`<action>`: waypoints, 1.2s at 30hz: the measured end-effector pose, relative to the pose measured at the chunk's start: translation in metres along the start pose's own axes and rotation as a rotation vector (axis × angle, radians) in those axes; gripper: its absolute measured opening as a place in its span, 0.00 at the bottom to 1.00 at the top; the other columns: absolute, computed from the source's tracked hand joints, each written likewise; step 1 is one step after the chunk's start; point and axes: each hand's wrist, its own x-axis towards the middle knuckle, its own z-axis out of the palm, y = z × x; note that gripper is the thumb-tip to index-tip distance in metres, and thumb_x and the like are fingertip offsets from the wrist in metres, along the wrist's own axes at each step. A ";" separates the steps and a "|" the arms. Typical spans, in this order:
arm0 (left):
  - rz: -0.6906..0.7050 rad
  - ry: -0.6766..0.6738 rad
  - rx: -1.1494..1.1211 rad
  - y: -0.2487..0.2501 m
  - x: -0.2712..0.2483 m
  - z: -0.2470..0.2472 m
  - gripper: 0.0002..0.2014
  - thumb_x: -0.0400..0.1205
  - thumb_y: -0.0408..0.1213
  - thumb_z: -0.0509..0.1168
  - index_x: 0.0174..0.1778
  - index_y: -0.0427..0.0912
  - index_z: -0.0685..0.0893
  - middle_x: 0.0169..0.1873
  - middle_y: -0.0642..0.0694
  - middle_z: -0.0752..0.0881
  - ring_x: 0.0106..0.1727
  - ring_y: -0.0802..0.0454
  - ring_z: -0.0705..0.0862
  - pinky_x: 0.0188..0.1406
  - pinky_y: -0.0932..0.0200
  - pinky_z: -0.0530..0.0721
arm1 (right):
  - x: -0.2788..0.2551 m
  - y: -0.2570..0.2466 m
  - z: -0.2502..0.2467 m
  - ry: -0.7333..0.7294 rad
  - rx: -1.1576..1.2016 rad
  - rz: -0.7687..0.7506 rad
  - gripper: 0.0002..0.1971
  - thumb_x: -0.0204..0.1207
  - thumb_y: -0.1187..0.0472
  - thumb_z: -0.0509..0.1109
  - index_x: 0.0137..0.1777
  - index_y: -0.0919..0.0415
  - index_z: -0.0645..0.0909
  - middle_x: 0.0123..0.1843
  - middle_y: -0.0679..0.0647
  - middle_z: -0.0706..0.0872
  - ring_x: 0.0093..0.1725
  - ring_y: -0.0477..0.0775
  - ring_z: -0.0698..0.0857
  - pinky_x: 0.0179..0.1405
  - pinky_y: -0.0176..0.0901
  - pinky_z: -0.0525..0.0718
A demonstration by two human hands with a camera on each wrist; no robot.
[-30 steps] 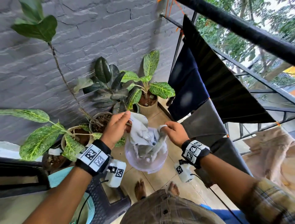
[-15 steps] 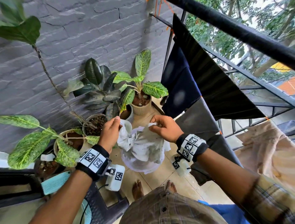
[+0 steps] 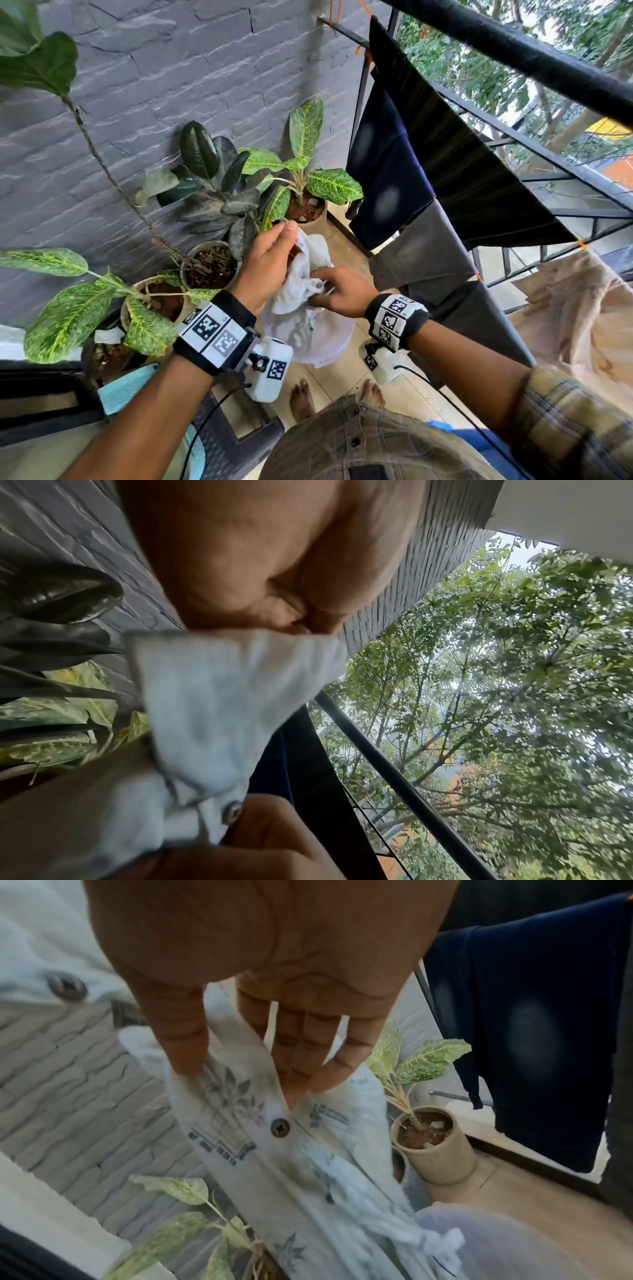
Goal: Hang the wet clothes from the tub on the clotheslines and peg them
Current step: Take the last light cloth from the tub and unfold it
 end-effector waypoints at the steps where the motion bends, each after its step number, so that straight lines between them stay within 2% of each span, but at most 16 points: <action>1: 0.007 0.011 0.005 0.000 0.002 -0.003 0.21 0.89 0.51 0.56 0.61 0.36 0.84 0.57 0.39 0.88 0.59 0.52 0.84 0.69 0.44 0.79 | 0.001 -0.001 -0.001 0.020 0.043 0.007 0.19 0.70 0.40 0.70 0.56 0.48 0.86 0.47 0.48 0.91 0.44 0.51 0.88 0.49 0.54 0.86; 5: -0.010 0.064 -0.035 0.000 0.003 -0.016 0.26 0.84 0.58 0.59 0.59 0.36 0.85 0.56 0.42 0.88 0.60 0.53 0.84 0.68 0.47 0.79 | -0.003 -0.001 -0.009 0.133 0.191 -0.019 0.11 0.77 0.45 0.67 0.41 0.47 0.88 0.36 0.47 0.91 0.35 0.50 0.87 0.40 0.53 0.87; 7: -0.006 0.073 -0.069 -0.001 0.001 -0.018 0.22 0.88 0.50 0.58 0.55 0.32 0.83 0.50 0.41 0.86 0.54 0.52 0.83 0.61 0.51 0.79 | -0.006 0.003 -0.014 0.175 0.226 -0.029 0.12 0.77 0.49 0.68 0.35 0.49 0.85 0.32 0.48 0.88 0.31 0.49 0.83 0.38 0.53 0.85; 9: -0.010 0.084 -0.062 -0.004 0.001 -0.019 0.19 0.90 0.44 0.56 0.55 0.29 0.83 0.49 0.39 0.86 0.52 0.52 0.82 0.57 0.53 0.79 | -0.007 0.009 -0.020 0.178 0.304 0.017 0.12 0.74 0.50 0.71 0.33 0.55 0.85 0.30 0.57 0.86 0.31 0.50 0.81 0.36 0.56 0.83; 11: -0.037 0.105 -0.065 -0.005 0.002 -0.020 0.18 0.90 0.43 0.56 0.52 0.33 0.84 0.48 0.40 0.86 0.52 0.52 0.83 0.56 0.53 0.80 | -0.011 0.008 -0.026 0.153 0.419 0.064 0.09 0.71 0.53 0.72 0.32 0.53 0.86 0.28 0.56 0.85 0.31 0.52 0.80 0.34 0.51 0.80; 13: -0.076 0.143 -0.105 -0.003 0.003 -0.020 0.14 0.90 0.43 0.56 0.50 0.42 0.85 0.49 0.43 0.87 0.54 0.52 0.83 0.55 0.56 0.81 | -0.018 0.000 -0.027 0.087 0.536 0.049 0.03 0.70 0.58 0.72 0.38 0.51 0.87 0.34 0.54 0.87 0.35 0.54 0.82 0.39 0.50 0.81; 17: -0.123 0.203 -0.193 0.001 0.002 -0.018 0.17 0.90 0.43 0.56 0.71 0.42 0.80 0.63 0.49 0.83 0.66 0.55 0.81 0.65 0.60 0.80 | -0.038 -0.006 -0.010 -0.211 0.431 0.031 0.11 0.71 0.56 0.72 0.52 0.55 0.86 0.37 0.51 0.88 0.31 0.47 0.82 0.29 0.39 0.80; 19: -0.112 0.189 -0.159 -0.003 0.001 -0.017 0.13 0.90 0.44 0.56 0.64 0.46 0.83 0.58 0.52 0.85 0.62 0.57 0.82 0.63 0.64 0.81 | -0.046 -0.007 -0.002 -0.303 0.403 0.060 0.13 0.74 0.56 0.75 0.58 0.52 0.86 0.40 0.58 0.91 0.32 0.52 0.85 0.31 0.41 0.83; 21: -0.111 0.168 -0.133 -0.006 0.001 -0.016 0.15 0.90 0.47 0.57 0.61 0.44 0.85 0.59 0.47 0.87 0.65 0.51 0.83 0.72 0.51 0.79 | -0.049 -0.008 0.003 -0.315 0.446 0.123 0.12 0.79 0.60 0.74 0.61 0.54 0.84 0.34 0.52 0.91 0.30 0.50 0.86 0.33 0.35 0.81; 23: -0.128 0.142 -0.128 -0.012 0.001 -0.017 0.22 0.86 0.53 0.58 0.67 0.42 0.83 0.65 0.42 0.86 0.70 0.48 0.82 0.75 0.40 0.76 | -0.049 -0.010 0.004 -0.272 0.498 0.133 0.11 0.81 0.63 0.72 0.62 0.55 0.83 0.34 0.46 0.91 0.31 0.45 0.87 0.35 0.34 0.82; 24: -0.136 0.132 -0.124 -0.014 0.000 -0.017 0.24 0.85 0.55 0.59 0.69 0.41 0.82 0.66 0.41 0.85 0.70 0.47 0.81 0.75 0.40 0.76 | -0.049 -0.011 0.004 -0.243 0.525 0.127 0.10 0.82 0.64 0.71 0.61 0.54 0.83 0.37 0.50 0.92 0.33 0.45 0.88 0.35 0.36 0.83; 27: -0.143 0.117 -0.121 -0.006 -0.004 -0.015 0.22 0.89 0.51 0.57 0.71 0.39 0.80 0.66 0.40 0.84 0.63 0.52 0.84 0.62 0.53 0.83 | -0.041 -0.009 0.010 -0.075 0.603 0.169 0.06 0.81 0.69 0.68 0.53 0.58 0.81 0.42 0.65 0.88 0.35 0.52 0.89 0.33 0.36 0.82; 28: -0.145 0.112 -0.114 -0.004 -0.005 -0.015 0.22 0.90 0.49 0.56 0.72 0.39 0.80 0.66 0.41 0.84 0.62 0.53 0.84 0.61 0.51 0.83 | -0.036 -0.005 0.015 0.036 0.529 0.182 0.06 0.79 0.68 0.71 0.51 0.58 0.79 0.41 0.63 0.88 0.35 0.54 0.89 0.33 0.39 0.82; 31: -0.132 0.108 -0.106 0.000 -0.007 -0.016 0.22 0.89 0.50 0.57 0.72 0.39 0.79 0.71 0.34 0.80 0.73 0.43 0.78 0.74 0.34 0.69 | -0.023 0.007 0.028 0.283 0.278 0.239 0.19 0.70 0.52 0.79 0.54 0.48 0.72 0.39 0.49 0.85 0.38 0.53 0.86 0.39 0.51 0.85; 34: -0.109 0.085 -0.119 0.006 -0.007 -0.018 0.23 0.89 0.50 0.57 0.72 0.37 0.79 0.71 0.33 0.80 0.74 0.38 0.76 0.76 0.33 0.64 | -0.014 0.008 0.034 0.282 0.238 0.188 0.22 0.70 0.43 0.74 0.64 0.40 0.76 0.46 0.44 0.85 0.43 0.49 0.86 0.48 0.54 0.87; 36: -0.105 0.104 -0.111 0.005 -0.008 -0.020 0.24 0.89 0.50 0.56 0.72 0.34 0.77 0.67 0.32 0.82 0.68 0.35 0.80 0.70 0.34 0.73 | -0.008 0.006 0.033 0.307 0.226 0.127 0.13 0.75 0.48 0.72 0.59 0.47 0.84 0.50 0.46 0.85 0.46 0.47 0.84 0.52 0.56 0.85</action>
